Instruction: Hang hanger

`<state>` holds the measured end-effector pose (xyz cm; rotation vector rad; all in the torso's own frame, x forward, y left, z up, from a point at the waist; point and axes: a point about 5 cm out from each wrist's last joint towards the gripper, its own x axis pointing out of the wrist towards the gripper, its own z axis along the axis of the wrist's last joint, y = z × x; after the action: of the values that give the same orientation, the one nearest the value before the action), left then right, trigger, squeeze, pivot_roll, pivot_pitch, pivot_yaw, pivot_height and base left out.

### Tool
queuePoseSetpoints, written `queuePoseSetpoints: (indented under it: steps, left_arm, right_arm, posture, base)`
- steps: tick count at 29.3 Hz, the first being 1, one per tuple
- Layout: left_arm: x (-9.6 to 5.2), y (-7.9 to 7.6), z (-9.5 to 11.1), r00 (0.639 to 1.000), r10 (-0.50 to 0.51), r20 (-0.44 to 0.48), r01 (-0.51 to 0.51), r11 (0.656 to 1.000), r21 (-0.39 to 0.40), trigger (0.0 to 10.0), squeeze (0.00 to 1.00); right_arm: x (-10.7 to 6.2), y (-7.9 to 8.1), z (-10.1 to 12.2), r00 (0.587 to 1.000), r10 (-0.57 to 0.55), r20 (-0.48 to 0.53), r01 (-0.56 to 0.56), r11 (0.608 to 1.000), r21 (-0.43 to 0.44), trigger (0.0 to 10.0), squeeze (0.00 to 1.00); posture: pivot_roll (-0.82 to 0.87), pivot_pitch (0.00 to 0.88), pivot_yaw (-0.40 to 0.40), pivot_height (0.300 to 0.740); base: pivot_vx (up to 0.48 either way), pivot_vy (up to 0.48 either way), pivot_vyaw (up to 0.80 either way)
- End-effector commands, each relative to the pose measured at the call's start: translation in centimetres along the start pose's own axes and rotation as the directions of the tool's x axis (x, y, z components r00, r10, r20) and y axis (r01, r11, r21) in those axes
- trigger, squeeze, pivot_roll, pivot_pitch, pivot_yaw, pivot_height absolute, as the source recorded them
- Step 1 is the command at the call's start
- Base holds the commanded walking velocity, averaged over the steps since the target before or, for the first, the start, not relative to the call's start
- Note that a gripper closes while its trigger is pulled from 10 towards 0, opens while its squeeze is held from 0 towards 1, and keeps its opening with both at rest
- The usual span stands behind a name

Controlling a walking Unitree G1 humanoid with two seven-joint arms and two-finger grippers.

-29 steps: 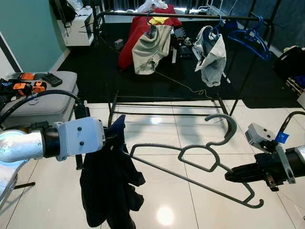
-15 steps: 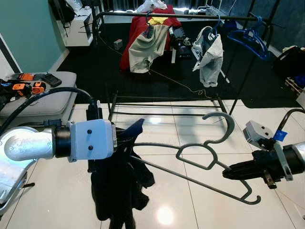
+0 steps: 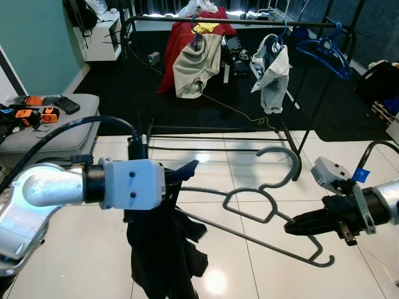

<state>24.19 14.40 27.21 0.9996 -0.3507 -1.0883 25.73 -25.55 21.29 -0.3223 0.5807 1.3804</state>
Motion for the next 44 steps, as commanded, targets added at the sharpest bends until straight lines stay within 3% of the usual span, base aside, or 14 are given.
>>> queuePoseSetpoints:
  steps: [1,13,15,18,23,24,26,29,31,32,36,39,44]
  left_arm:
    - [0.3,0.1,0.1,1.000,0.006,0.008,-0.007,1.000,0.023,10.0,0.00]
    - [0.5,0.0,1.0,0.996,-0.015,0.083,0.015,1.000,-0.009,10.0,0.00]
    - [0.9,0.5,2.8,0.980,-0.051,0.194,0.054,0.998,-0.012,10.0,0.00]
    - [0.9,0.8,3.3,0.974,-0.077,0.213,0.078,0.997,0.002,10.0,0.00]
    - [0.0,1.4,2.2,0.986,-0.110,0.122,0.105,0.993,0.045,10.0,0.00]
    - [-0.5,1.6,1.4,0.993,-0.103,0.065,0.099,0.993,0.058,10.0,0.00]
    - [-0.5,1.6,1.4,0.993,-0.103,0.065,0.099,0.993,0.058,10.0,0.00]
    - [-1.8,2.0,-0.6,0.992,-0.090,-0.085,0.098,0.991,0.092,10.0,0.00]
    - [-1.8,2.0,-0.6,0.992,-0.090,-0.085,0.098,0.991,0.092,10.0,0.00]
    - [-2.3,2.0,-1.4,0.985,-0.086,-0.151,0.104,0.988,0.115,10.0,0.00]
    - [-2.5,2.0,-1.7,0.981,-0.084,-0.177,0.108,0.986,0.129,10.0,0.00]
    - [-1.1,2.1,0.0,0.997,-0.061,-0.054,0.068,0.989,0.133,10.0,0.00]
    - [0.1,2.0,1.7,0.996,-0.062,0.062,0.053,0.989,0.136,10.0,0.00]
  right_arm:
    - [0.5,0.2,0.5,0.999,0.047,0.015,-0.047,0.999,-0.022,10.0,0.00]
    - [-0.1,0.4,0.7,0.997,0.067,0.037,-0.066,0.998,-0.013,10.0,0.00]
    - [0.7,0.1,0.6,0.996,0.086,0.018,-0.086,0.996,-0.021,10.0,0.00]
    - [1.0,-0.1,0.5,0.996,0.091,-0.001,-0.091,0.996,-0.025,10.0,0.00]
    - [0.9,-0.4,-0.1,0.995,0.068,-0.067,-0.069,0.997,-0.022,10.0,0.00]
    - [0.6,-0.5,-0.3,0.995,0.054,-0.083,-0.056,0.998,-0.020,10.0,0.00]
    - [0.6,-0.5,-0.3,0.995,0.054,-0.083,-0.056,0.998,-0.020,10.0,0.00]
    - [-0.3,-0.8,-0.4,0.994,0.017,-0.109,-0.019,1.000,-0.023,10.0,0.00]
    - [-0.3,-0.8,-0.4,0.994,0.017,-0.109,-0.019,1.000,-0.023,10.0,0.00]
    - [-0.8,-0.8,-0.2,0.994,0.006,-0.113,-0.010,1.000,-0.029,10.0,0.00]
    - [-1.0,-0.9,0.1,0.993,0.005,-0.114,-0.010,0.999,-0.039,10.0,0.00]
    - [-0.2,-1.2,0.3,0.993,0.024,-0.115,-0.031,0.998,-0.058,10.0,0.00]
    - [0.6,-1.3,0.2,0.994,0.040,-0.104,-0.047,0.997,-0.067,10.0,0.00]
  posture:
    - [-0.08,0.055,0.006,0.740]
    - [-0.08,0.057,0.003,0.740]
    - [-0.07,0.049,-0.005,0.740]
    - [-0.07,0.048,-0.005,0.740]
    - [-0.07,0.050,-0.002,0.740]
    - [-0.07,0.050,-0.002,0.740]
    - [-0.07,0.050,-0.002,0.740]
    - [-0.07,0.049,-0.003,0.740]
    - [-0.07,0.049,-0.003,0.740]
    - [-0.07,0.049,-0.004,0.740]
    - [-0.07,0.048,-0.006,0.740]
    - [-0.06,0.046,-0.011,0.740]
    - [-0.06,0.048,-0.013,0.740]
  base:
    - [0.000,0.000,0.00]
    - [0.000,0.000,0.00]
    - [0.000,0.000,0.00]
    - [0.000,0.000,0.00]
    - [0.000,0.000,0.00]
    - [0.000,0.000,0.00]
    - [0.000,0.000,0.00]
    - [0.000,0.000,0.00]
    - [0.000,0.000,0.00]
    - [0.000,0.000,0.00]
    - [0.000,0.000,0.00]
    - [0.000,0.000,0.00]
    - [0.000,0.000,0.00]
